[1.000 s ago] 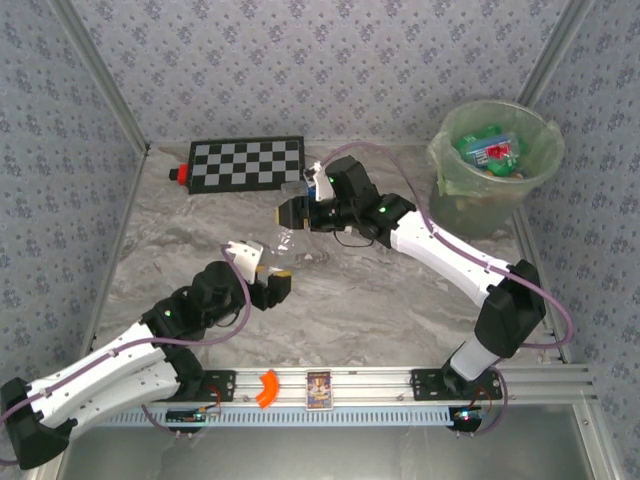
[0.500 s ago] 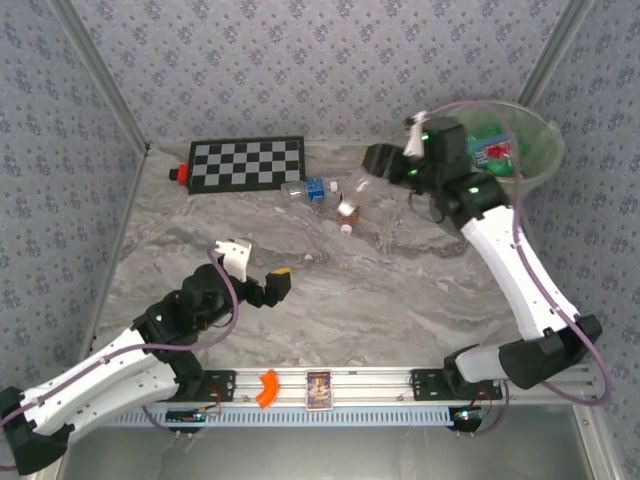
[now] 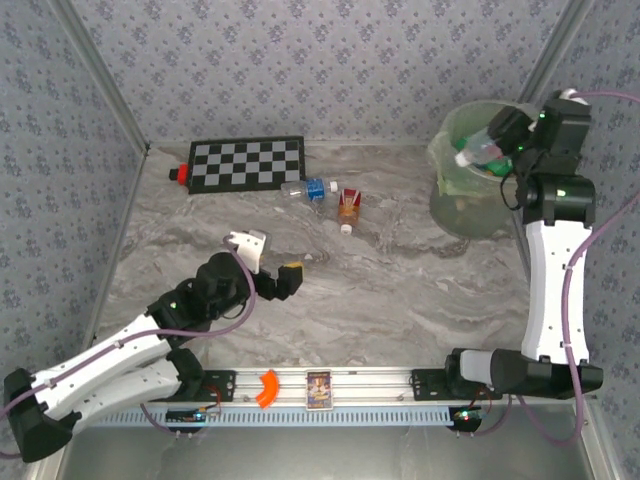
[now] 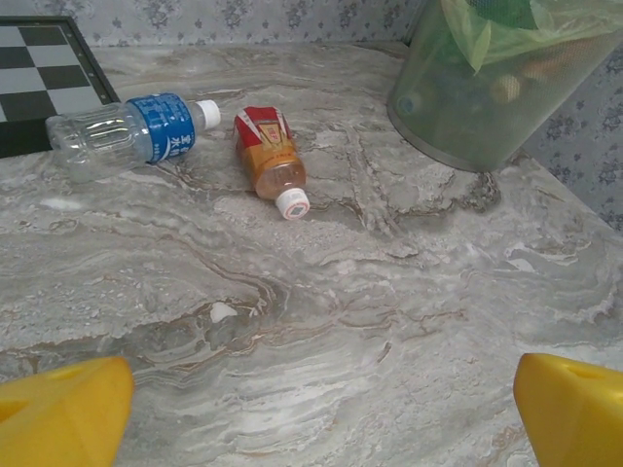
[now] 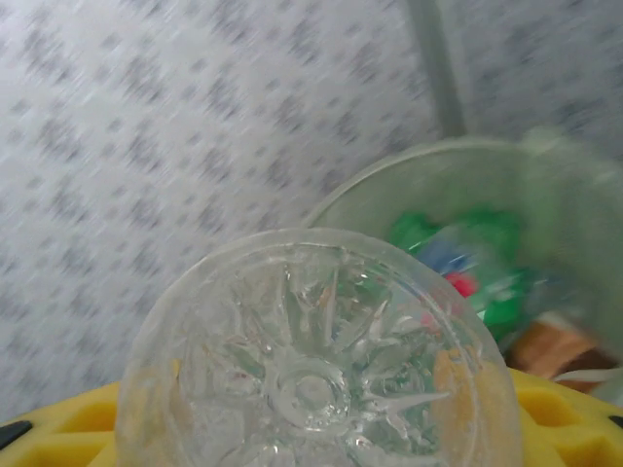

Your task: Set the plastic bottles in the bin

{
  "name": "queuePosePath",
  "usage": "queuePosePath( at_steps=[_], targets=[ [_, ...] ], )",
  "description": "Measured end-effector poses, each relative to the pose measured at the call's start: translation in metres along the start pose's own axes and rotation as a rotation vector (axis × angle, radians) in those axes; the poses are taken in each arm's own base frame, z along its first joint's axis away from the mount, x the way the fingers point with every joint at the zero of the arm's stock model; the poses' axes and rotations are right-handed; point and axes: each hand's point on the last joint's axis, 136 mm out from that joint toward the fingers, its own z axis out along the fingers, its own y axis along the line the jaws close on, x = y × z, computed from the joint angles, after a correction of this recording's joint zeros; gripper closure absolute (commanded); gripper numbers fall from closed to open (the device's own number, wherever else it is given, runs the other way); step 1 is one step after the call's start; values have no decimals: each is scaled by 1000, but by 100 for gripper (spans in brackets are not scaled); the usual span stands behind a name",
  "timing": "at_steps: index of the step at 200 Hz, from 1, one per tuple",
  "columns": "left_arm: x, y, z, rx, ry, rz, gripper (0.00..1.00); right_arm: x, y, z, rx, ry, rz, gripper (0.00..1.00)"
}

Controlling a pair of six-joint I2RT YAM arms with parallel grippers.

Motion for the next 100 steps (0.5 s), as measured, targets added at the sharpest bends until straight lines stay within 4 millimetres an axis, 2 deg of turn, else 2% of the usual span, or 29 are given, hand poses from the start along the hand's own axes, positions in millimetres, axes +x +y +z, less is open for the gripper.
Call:
queuePosePath(
  at_steps=[20,46,69,100],
  targets=[
    [-1,-2,1,12,-1,-2,0,-19,-25,0,107,-78,-14,45],
    [-1,-4,1,20,-1,-2,0,-37,-31,12,188,-159,-118,46],
    [-1,-4,1,23,0,-2,0,-41,-25,36,257,-200,-273,41],
    [0,-7,1,37,6,-7,0,-30,1,73,314,-225,-536,43]
  ],
)
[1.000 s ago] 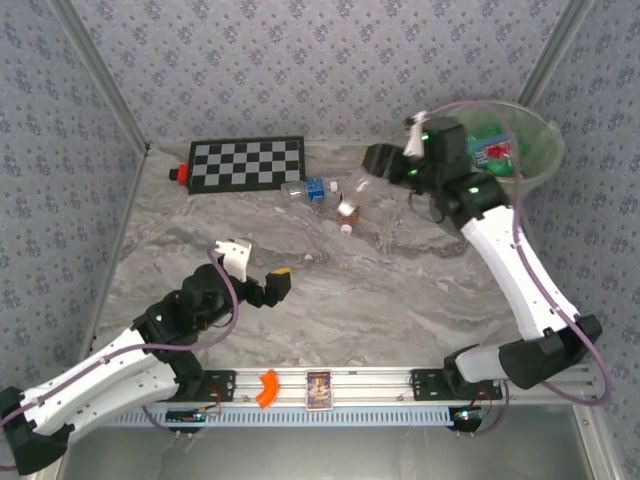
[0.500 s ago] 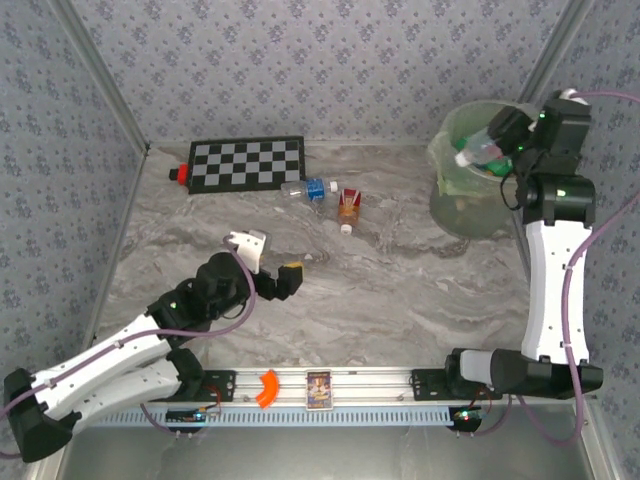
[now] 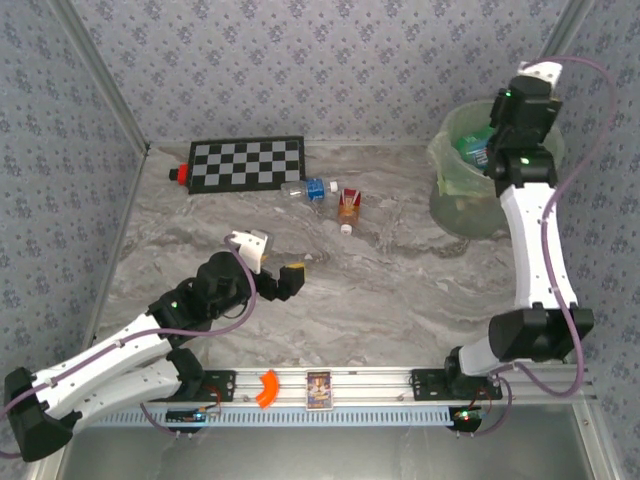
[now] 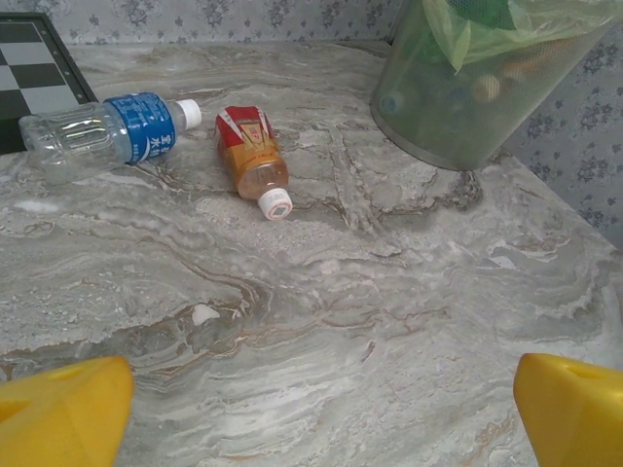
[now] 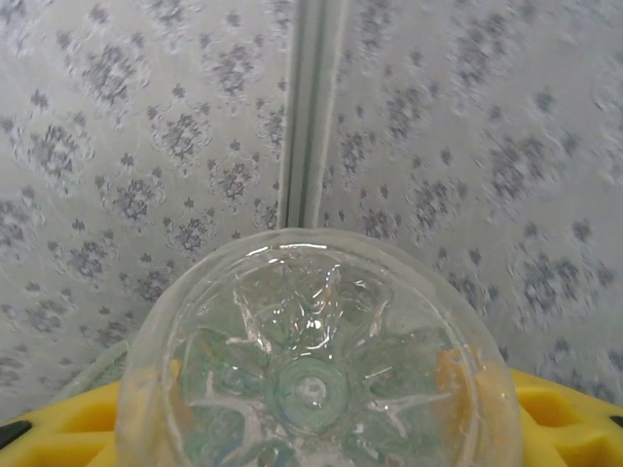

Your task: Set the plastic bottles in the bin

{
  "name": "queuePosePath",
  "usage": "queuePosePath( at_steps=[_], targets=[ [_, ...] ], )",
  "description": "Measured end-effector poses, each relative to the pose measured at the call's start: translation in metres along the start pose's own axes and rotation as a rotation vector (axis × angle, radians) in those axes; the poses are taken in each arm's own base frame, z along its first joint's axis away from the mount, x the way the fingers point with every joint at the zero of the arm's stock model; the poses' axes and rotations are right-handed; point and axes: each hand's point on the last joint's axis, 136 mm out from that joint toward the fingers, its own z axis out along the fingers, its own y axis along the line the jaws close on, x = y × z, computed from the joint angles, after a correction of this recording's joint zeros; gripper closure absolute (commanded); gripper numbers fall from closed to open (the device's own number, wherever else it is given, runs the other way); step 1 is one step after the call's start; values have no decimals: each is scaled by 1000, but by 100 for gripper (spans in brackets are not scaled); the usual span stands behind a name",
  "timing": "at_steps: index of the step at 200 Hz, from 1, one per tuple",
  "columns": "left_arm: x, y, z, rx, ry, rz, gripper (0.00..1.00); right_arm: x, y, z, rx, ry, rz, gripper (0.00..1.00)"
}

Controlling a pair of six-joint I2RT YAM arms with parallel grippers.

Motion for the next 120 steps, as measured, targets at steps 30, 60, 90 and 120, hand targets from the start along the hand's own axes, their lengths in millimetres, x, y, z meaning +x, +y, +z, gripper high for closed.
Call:
queuePosePath(
  at_steps=[30,60,90,120],
  targets=[
    [0,-2,0,12,3,-11,0,12,-2,26,81,15,-133,44],
    [-2,-3,-3,16,-6,-17,0,21,-19,47,155,49,-217,43],
    [-3,-3,-3,19,-12,-21,0,31,-30,61,183,82,-230,43],
    [-5,-4,-3,22,-19,-22,0,53,-30,74,158,147,-225,44]
  ],
)
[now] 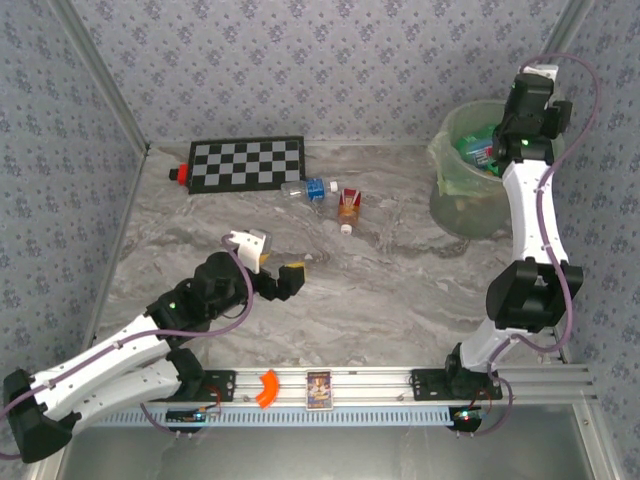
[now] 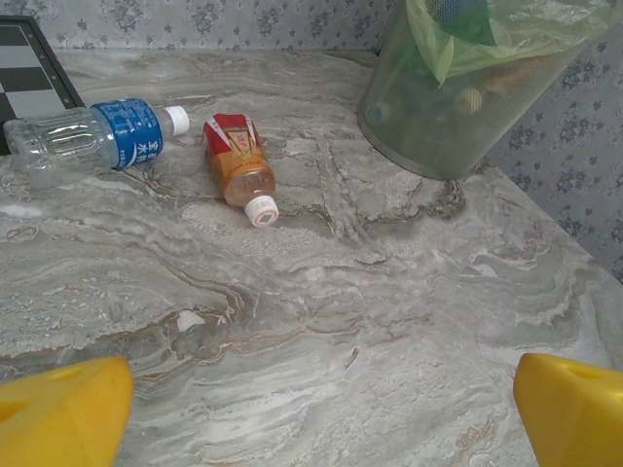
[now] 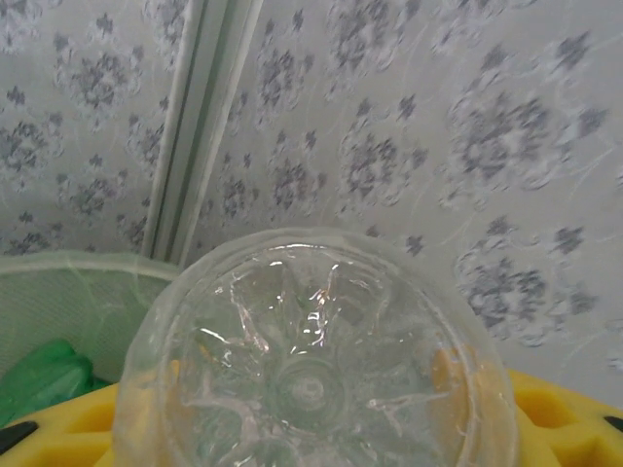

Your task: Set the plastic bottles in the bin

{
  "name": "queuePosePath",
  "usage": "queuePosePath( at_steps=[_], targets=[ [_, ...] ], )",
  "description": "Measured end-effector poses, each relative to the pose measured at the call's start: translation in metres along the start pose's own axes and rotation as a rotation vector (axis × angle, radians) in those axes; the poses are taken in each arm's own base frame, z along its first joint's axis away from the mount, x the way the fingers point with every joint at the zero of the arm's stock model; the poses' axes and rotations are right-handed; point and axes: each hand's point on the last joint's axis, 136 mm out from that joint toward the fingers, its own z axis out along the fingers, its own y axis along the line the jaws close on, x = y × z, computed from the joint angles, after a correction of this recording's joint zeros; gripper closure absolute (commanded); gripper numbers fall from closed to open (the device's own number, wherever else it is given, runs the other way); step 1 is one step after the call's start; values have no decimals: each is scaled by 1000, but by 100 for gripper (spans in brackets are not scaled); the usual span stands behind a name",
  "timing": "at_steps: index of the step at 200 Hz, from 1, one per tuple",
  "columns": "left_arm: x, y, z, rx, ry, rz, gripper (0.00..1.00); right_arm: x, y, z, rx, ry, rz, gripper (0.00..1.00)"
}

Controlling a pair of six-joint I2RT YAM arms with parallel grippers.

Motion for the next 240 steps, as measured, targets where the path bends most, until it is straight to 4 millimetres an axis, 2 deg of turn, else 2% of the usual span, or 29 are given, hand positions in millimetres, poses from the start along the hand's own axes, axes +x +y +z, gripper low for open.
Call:
queuePosePath(
  at_steps=[28,54,83,128,157,164,176,180,182,240],
  targets=[
    [0,0,0,0,-1,0,0,24,18,13,-65,73,22,44],
    [0,1,0,-2,-1,-1,0,36,22,19,-115,114,70,44],
    [2,3,4,-11,8,-1,0,40,26,19,-147,128,107,43],
    [3,3,6,-8,17,-2,0,42,23,24,-130,169,87,30],
    [4,2,7,-2,21,-2,0,55,25,30,-133,217,61,32],
    [4,2,7,-1,23,-2,0,58,26,30,-133,227,53,27],
    [5,3,8,-7,26,-4,0,61,27,31,-135,238,41,14],
    [5,4,9,-7,28,-4,0,61,27,32,-135,239,29,3],
    [6,4,9,-8,28,-4,0,61,27,32,-133,240,36,0],
    [8,4,10,-9,37,-5,0,45,22,26,-144,211,37,0]
  ],
)
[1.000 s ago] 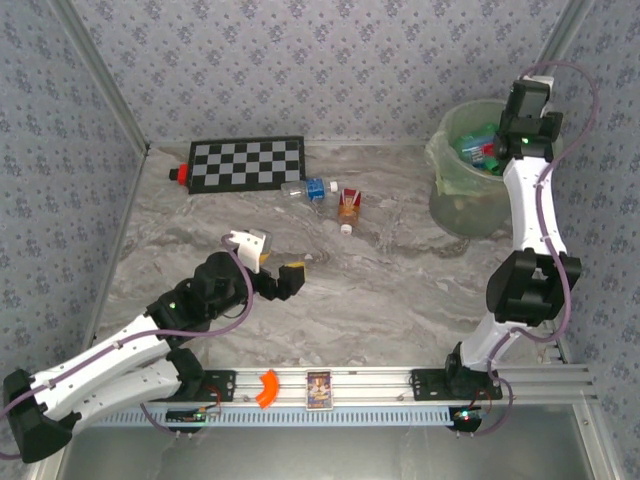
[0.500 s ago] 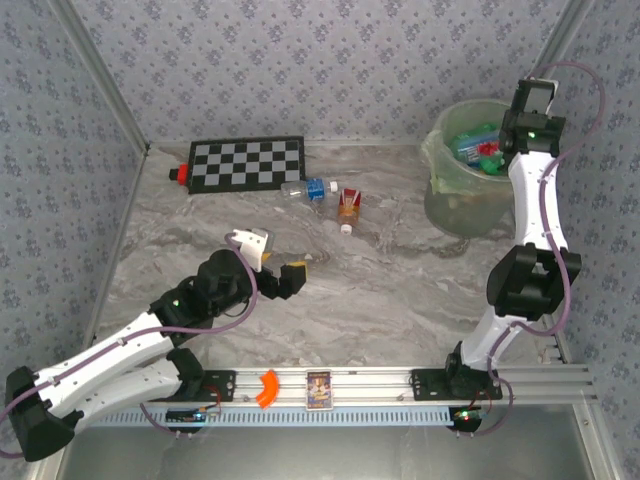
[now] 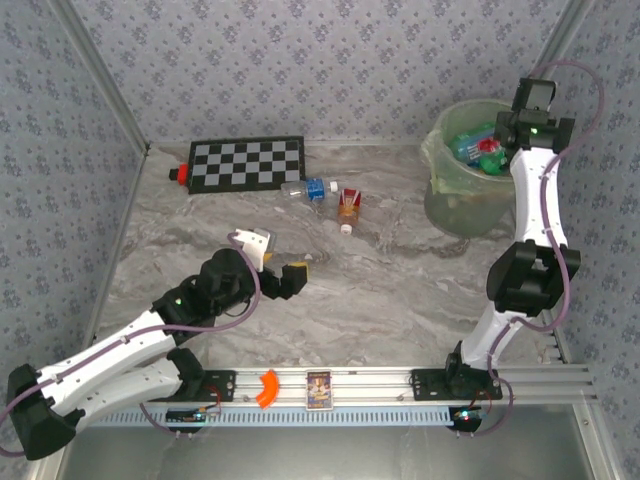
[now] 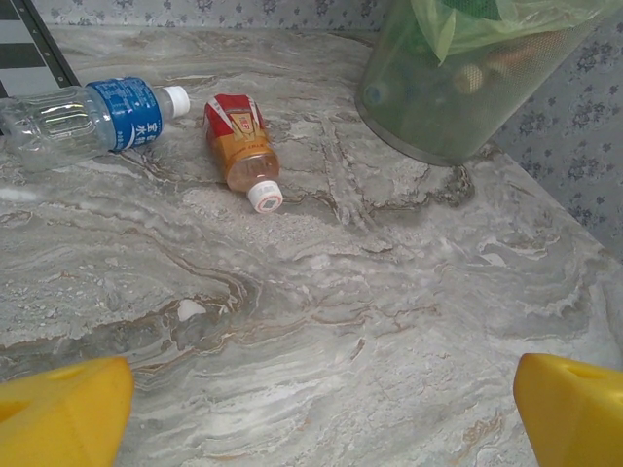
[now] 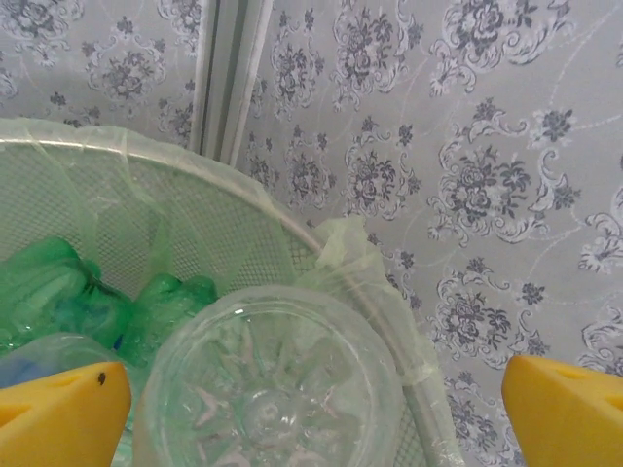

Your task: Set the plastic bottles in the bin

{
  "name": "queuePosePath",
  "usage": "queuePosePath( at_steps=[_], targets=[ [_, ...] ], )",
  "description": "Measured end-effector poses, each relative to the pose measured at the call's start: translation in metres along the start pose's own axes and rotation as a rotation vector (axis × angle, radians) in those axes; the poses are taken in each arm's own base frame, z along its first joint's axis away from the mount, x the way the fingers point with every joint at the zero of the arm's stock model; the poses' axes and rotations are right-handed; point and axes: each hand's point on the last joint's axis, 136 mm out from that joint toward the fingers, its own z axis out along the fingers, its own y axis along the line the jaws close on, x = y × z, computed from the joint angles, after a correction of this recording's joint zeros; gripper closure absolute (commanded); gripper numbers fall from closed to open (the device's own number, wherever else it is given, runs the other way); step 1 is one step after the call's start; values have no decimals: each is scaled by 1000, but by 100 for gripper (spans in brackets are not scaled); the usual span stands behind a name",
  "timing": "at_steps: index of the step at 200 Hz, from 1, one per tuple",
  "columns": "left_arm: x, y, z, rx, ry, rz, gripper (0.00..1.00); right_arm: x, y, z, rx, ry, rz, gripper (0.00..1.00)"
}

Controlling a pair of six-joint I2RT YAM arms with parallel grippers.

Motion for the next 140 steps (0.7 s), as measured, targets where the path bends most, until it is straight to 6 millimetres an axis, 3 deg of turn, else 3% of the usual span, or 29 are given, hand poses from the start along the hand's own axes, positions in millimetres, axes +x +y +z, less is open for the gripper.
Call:
queuePosePath(
  at_steps=[64,103,140],
  targets=[
    [0,0,0,6,2,-3,0,-17,9,-26,-131,-48,131,0],
    [-1,-2,1,14,-1,-5,0,-8,10,-58,-252,-56,235,0],
    [3,-1,6,8,17,-8,0,-4,10,-50,-343,-37,320,0]
  ],
)
